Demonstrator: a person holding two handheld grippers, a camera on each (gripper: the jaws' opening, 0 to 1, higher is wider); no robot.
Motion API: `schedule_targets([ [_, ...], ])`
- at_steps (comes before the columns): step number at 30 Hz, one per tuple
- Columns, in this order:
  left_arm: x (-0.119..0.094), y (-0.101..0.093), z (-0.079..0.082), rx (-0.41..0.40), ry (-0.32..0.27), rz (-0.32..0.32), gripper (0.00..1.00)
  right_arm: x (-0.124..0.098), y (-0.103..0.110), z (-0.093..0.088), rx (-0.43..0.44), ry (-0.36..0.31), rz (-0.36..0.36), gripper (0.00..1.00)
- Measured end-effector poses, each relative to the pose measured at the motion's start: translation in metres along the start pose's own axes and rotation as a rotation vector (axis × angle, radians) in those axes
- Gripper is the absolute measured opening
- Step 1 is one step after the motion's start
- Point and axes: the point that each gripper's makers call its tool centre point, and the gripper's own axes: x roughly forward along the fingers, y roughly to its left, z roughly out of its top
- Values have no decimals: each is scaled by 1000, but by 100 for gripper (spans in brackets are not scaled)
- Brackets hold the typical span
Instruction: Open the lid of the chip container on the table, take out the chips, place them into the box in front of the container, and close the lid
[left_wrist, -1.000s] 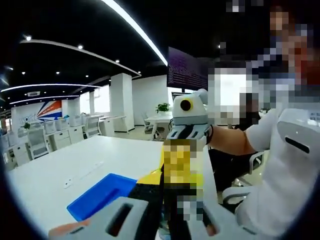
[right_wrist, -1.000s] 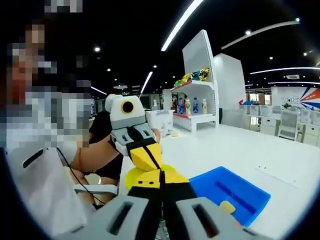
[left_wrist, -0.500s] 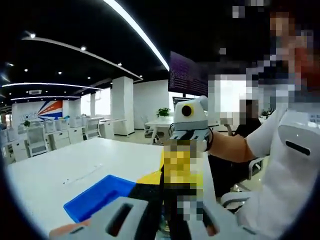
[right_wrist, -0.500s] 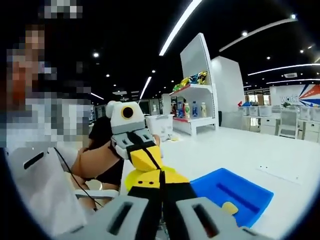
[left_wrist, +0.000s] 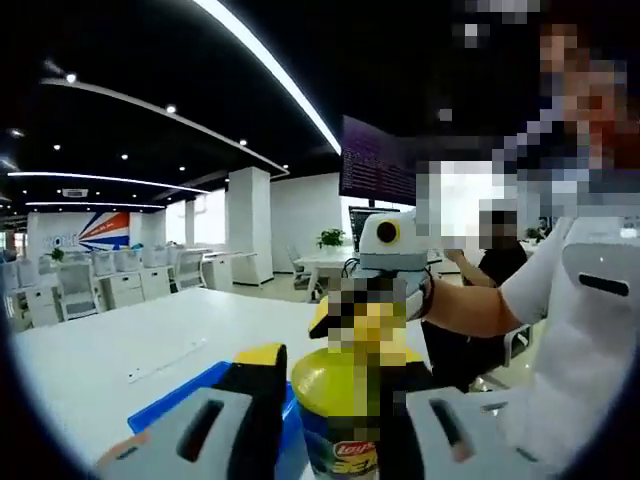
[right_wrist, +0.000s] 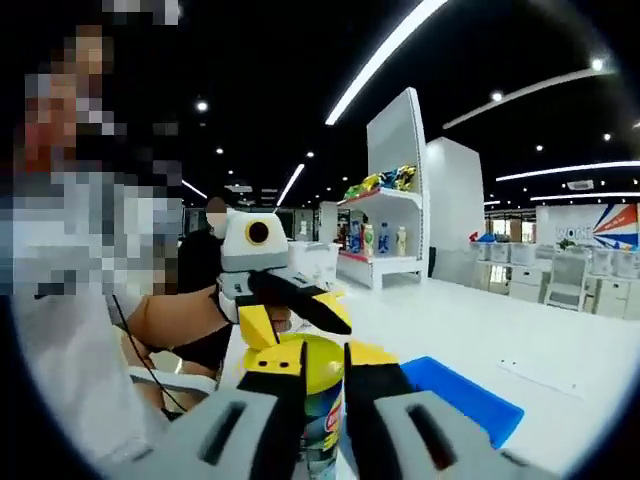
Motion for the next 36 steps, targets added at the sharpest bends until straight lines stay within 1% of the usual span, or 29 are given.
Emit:
schedule_targets([
  [2, -4, -3, 6, 33, -13, -12, 44, -6, 0, 5, 4, -14, 7, 25],
  [4, -8, -6, 10, 47, -15, -24, 50, -12, -4, 8, -12, -26, -8, 26],
  [6, -13, -7, 12, 85, -13, -23, 55, -18, -7, 10, -7, -39, -13, 30],
  [7, -14, -7, 12, 90, -10, -19, 55, -19, -8, 11, -4, -41, -15, 31],
  [8, -18, -3, 13, 110, -11, 1, 55, -22, -10, 11, 3, -46, -22, 33],
  [9, -22, -1, 15, 119, -22, 9, 54, -25, -12, 10, 1, -49, -28, 34],
  [12, -35, 5, 20, 101, -59, 26, 54, -34, -23, 4, -13, -31, -69, 37],
  [14, -46, 13, 15, 111, -51, 46, 55, -40, -29, -1, -29, -20, -83, 41],
  [15, -53, 22, 7, 156, -22, 85, 56, -42, -29, -2, -37, -24, -83, 42],
  [16, -57, 28, 3, 171, -17, 108, 58, -46, -32, -1, -32, -37, -90, 43],
  [18, -65, 37, -1, 167, -38, 134, 61, -51, -37, -4, -22, -40, -107, 44],
  [20, -72, 46, -7, 176, -51, 166, 65, -56, -48, -12, -14, -25, -140, 46],
  [21, -75, 53, -14, 179, -41, 194, 66, -59, -54, -16, -5, -17, -162, 48],
  [22, -76, 56, -18, 176, -30, 203, 67, -63, -63, -23, -12, -2, -202, 49],
  [23, -79, 62, -30, 166, -1, 220, 67, -65, -67, -27, -35, 12, -224, 50],
  [24, -81, 65, -40, 163, 30, 227, 67, -68, -73, -29, -56, 4, -266, 50],
  [25, -84, 68, -53, 153, 63, 235, 67, -69, -74, -31, -78, 5, -283, 50],
  [27, -87, 75, -71, 135, 84, 255, 68, -70, -74, -43, -97, 28, -291, 52],
  [28, -89, 78, -78, 119, 93, 267, 68, -72, -77, -50, -110, 44, -309, 53],
  [29, -91, 81, -85, 107, 97, 277, 68, -74, -82, -61, -118, 69, -326, 55],
  [30, -93, 85, -94, 82, 99, 289, 68, -75, -84, -69, -115, 86, -333, 56],
  [31, -94, 90, -105, 61, 116, 306, 69, -76, -87, -82, -103, 115, -339, 57],
  [32, -94, 93, -111, 49, 123, 315, 70, -76, -89, -88, -97, 121, -340, 59],
  [33, -95, 95, -120, 25, 146, 328, 72, -76, -89, -95, -96, 127, -336, 60],
  [34, -95, 97, -127, 9, 164, 335, 72, -76, -88, -97, -99, 128, -332, 63],
  [35, -95, 100, -132, -6, 154, 342, 72, -75, -86, -105, -104, 146, -319, 66],
  [36, -96, 105, -138, -32, 163, 369, 72, -77, -89, -113, -100, 178, -332, 67],
])
